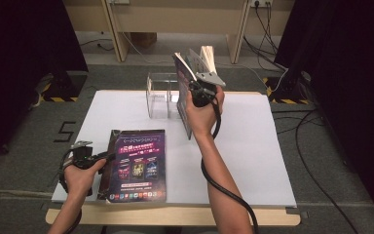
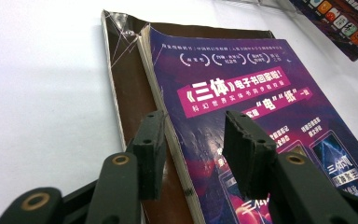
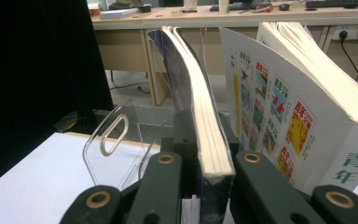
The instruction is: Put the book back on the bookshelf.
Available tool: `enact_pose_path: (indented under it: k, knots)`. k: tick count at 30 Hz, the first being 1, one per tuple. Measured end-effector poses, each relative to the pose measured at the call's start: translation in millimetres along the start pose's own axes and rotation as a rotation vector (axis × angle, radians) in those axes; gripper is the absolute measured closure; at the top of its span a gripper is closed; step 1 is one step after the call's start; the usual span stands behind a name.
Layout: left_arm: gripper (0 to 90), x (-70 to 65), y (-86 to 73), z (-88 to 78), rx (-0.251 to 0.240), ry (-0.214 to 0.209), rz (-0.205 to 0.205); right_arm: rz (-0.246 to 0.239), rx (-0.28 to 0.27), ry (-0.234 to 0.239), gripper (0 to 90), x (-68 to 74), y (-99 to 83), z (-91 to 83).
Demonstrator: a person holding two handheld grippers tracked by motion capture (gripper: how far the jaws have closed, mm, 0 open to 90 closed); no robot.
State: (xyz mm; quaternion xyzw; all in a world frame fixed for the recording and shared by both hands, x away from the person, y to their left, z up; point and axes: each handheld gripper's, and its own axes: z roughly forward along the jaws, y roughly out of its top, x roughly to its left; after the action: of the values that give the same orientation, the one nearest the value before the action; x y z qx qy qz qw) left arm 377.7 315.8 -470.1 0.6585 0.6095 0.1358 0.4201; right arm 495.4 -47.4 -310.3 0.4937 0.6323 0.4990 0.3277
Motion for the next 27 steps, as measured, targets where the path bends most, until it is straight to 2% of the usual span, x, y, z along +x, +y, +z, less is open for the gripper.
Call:
enact_pose_path:
  k: [27]
  knots:
    - [58.4, -0.5, -0.4, 0.9, 0.003, -0.005, 0.001, 0.014, -0.003, -0.028, 84.4, 1.7, 2.9, 14.6]
